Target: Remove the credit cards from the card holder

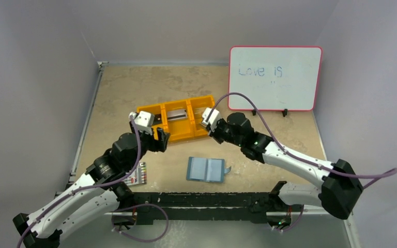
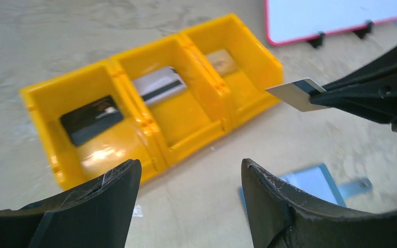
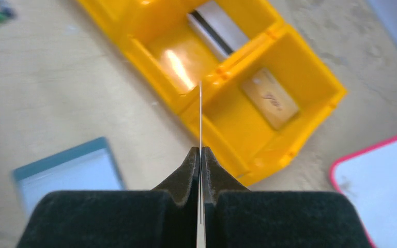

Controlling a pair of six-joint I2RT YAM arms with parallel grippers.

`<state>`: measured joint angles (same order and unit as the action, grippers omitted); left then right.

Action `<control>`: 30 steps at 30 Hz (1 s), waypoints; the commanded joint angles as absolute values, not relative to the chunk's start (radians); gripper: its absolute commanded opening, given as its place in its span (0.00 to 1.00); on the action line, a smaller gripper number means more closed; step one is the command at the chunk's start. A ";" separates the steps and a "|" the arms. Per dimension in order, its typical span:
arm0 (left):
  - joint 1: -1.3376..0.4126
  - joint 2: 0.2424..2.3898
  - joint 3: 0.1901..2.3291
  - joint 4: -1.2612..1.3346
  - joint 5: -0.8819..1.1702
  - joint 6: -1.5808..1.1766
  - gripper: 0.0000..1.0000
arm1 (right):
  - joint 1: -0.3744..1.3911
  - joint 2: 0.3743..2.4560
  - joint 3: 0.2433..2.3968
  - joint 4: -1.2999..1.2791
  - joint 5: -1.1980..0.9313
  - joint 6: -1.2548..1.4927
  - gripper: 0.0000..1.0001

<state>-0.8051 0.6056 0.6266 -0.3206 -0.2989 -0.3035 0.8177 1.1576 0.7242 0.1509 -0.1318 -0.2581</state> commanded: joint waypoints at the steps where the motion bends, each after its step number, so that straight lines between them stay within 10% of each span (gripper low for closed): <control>1: -0.802 0.563 0.662 -0.370 -0.613 -0.357 0.71 | 0.816 1.260 0.829 0.236 0.114 -0.426 0.00; 30: -0.802 0.534 0.668 -0.405 -0.738 -0.343 0.70 | 0.652 1.713 1.167 0.113 -0.142 -0.975 0.00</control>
